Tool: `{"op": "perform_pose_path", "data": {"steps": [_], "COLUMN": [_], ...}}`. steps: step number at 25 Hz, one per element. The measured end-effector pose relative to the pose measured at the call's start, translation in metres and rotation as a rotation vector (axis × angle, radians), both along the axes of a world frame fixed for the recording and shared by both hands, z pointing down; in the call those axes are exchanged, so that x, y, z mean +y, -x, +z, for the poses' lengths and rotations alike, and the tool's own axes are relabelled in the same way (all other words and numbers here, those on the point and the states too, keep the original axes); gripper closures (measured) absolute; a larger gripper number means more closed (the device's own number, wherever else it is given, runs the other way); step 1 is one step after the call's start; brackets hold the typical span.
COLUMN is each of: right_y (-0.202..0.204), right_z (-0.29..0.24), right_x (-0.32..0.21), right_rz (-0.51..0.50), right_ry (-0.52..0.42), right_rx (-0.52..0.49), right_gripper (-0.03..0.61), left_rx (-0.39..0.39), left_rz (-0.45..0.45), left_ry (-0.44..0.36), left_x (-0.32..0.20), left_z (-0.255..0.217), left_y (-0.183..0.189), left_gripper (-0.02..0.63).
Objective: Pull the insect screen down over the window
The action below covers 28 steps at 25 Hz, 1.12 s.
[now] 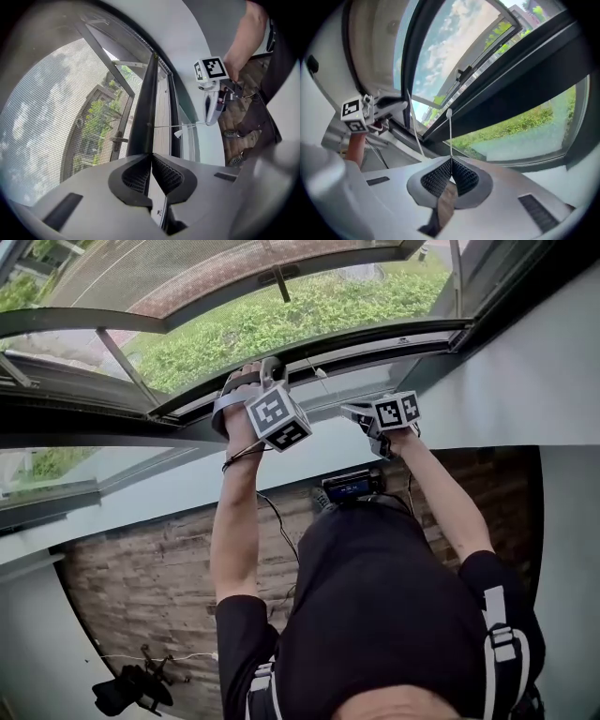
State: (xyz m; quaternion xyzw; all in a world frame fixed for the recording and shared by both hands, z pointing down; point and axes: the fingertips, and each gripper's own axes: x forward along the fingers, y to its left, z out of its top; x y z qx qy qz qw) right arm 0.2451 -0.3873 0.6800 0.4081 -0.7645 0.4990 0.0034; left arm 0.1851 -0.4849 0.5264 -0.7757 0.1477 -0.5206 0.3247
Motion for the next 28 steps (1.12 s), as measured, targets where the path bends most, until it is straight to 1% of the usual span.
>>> {"op": "perform_pose_path", "data": {"steps": [2,3,4,6,8,9,10,11,14,15,16,17,18,20,22,25,27,28], "right_y": [0.002,-0.004,-0.013,-0.040,-0.071,-0.084,-0.090,-0.091,-0.070,-0.062,-0.056,-0.051,-0.047,-0.044,-0.045,-0.042,-0.039,-0.039], "right_z": [0.012,0.018,0.023,0.028,0.024,0.014,-0.006,-0.037,-0.146,-0.169,-0.182,-0.187,-0.188,-0.179,-0.168,-0.161,-0.158,-0.158], "right_x": [0.017,0.022,0.026,0.031,0.033,0.032,0.027,0.019,-0.015,-0.025,-0.032,-0.039,-0.044,-0.054,-0.064,-0.071,-0.072,-0.072], "right_rz": [-0.048,-0.048,-0.035,0.025,0.097,0.111,0.097,0.059,-0.085,-0.134,-0.193,-0.257,-0.322,-0.433,-0.512,-0.593,-0.630,-0.645], "right_ry": [0.029,0.038,0.048,0.079,0.107,0.090,0.029,-0.078,-0.481,-0.583,-0.655,-0.700,-0.720,-0.710,-0.679,-0.640,-0.624,-0.616], "right_rx": [0.132,0.200,0.255,0.329,0.422,0.499,0.610,0.752,1.254,1.415,1.561,1.679,1.761,1.844,1.878,1.877,1.870,1.867], "right_gripper": [0.569,0.524,0.478,0.438,0.436,0.436,0.436,0.436,0.437,0.437,0.437,0.437,0.444,0.461,0.483,0.507,0.547,0.555], "left_rx": [0.003,0.002,0.001,0.000,0.000,0.000,0.000,0.000,0.002,0.003,0.004,0.005,0.007,0.009,0.011,0.012,0.011,0.012], "left_rz": [0.001,0.001,0.002,0.004,0.003,0.002,0.003,0.005,0.004,0.003,0.002,0.001,0.000,-0.003,-0.005,-0.010,-0.011,-0.013], "left_ry": [-0.004,-0.005,-0.006,-0.006,-0.007,-0.008,-0.009,-0.012,-0.022,-0.025,-0.026,-0.026,-0.025,-0.026,-0.028,-0.023,-0.022,-0.019], "left_x": [0.000,0.000,0.000,0.000,0.000,0.000,0.001,0.000,-0.002,-0.003,-0.003,-0.002,-0.002,-0.002,-0.003,-0.002,-0.002,-0.001], "left_z": [0.000,0.000,0.000,0.001,0.002,0.002,0.003,0.003,0.001,0.001,0.001,0.001,0.002,0.002,0.002,0.001,0.001,0.001], "left_y": [0.000,0.000,0.000,0.000,0.002,0.002,0.003,0.002,0.002,0.002,0.002,0.002,0.002,0.001,0.001,0.001,0.002,0.002], "left_gripper": [0.591,0.591,0.591,0.591,0.591,0.591,0.591,0.589,0.591,0.589,0.591,0.591,0.591,0.591,0.591,0.589,0.591,0.591]}}
